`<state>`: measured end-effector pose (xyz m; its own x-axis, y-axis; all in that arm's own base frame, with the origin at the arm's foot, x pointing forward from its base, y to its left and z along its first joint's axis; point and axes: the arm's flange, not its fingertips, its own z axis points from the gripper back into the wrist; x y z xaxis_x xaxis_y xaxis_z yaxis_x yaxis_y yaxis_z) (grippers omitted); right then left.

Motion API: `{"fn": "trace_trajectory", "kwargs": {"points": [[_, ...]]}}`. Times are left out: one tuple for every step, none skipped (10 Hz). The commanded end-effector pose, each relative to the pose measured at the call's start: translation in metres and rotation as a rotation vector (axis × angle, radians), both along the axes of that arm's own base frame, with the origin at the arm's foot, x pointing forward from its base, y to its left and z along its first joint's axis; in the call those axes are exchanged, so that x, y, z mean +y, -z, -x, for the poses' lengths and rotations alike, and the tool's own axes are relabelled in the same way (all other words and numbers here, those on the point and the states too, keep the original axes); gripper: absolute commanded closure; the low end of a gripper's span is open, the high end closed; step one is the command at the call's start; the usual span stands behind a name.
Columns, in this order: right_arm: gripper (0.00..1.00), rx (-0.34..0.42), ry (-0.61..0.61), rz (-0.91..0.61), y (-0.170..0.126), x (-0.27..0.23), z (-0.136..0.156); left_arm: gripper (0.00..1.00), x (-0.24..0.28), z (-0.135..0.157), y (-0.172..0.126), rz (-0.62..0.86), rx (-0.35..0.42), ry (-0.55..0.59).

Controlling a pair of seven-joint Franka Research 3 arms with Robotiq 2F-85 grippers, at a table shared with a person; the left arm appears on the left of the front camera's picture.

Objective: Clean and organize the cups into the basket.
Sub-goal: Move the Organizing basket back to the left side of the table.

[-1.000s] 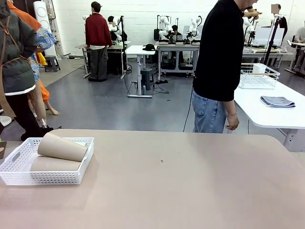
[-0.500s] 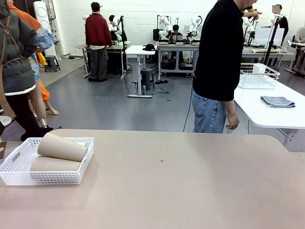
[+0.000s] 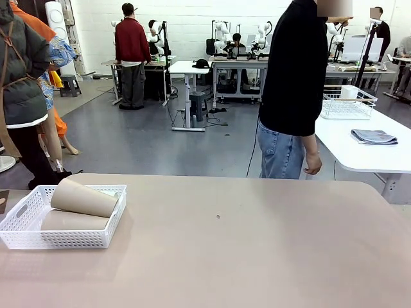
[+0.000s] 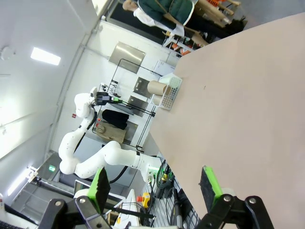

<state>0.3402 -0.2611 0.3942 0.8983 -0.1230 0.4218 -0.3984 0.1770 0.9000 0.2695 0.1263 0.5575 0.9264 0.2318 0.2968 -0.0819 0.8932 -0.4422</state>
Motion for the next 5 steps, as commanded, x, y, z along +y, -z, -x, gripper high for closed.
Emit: {"fn": "trace_trajectory", "kwargs": {"points": [[0.0,-0.003,0.004,0.009,-0.001,0.001,-0.002,0.0,0.036,0.003,-0.018,0.186,0.039,0.05],[0.0,-0.003,0.004,0.009,-0.001,0.001,-0.002,0.0,0.056,0.005,-0.023,0.223,0.052,0.056],[0.0,-0.003,0.004,0.009,-0.001,0.001,-0.002,0.0,0.076,0.005,-0.026,0.28,0.052,0.076],[0.0,-0.003,0.004,0.009,-0.001,0.001,-0.002,0.0,0.102,0.005,-0.028,0.351,0.056,0.106],[0.0,-0.003,0.004,0.009,-0.001,0.001,-0.002,0.0,0.123,0.006,-0.025,0.398,0.052,0.14]]}}
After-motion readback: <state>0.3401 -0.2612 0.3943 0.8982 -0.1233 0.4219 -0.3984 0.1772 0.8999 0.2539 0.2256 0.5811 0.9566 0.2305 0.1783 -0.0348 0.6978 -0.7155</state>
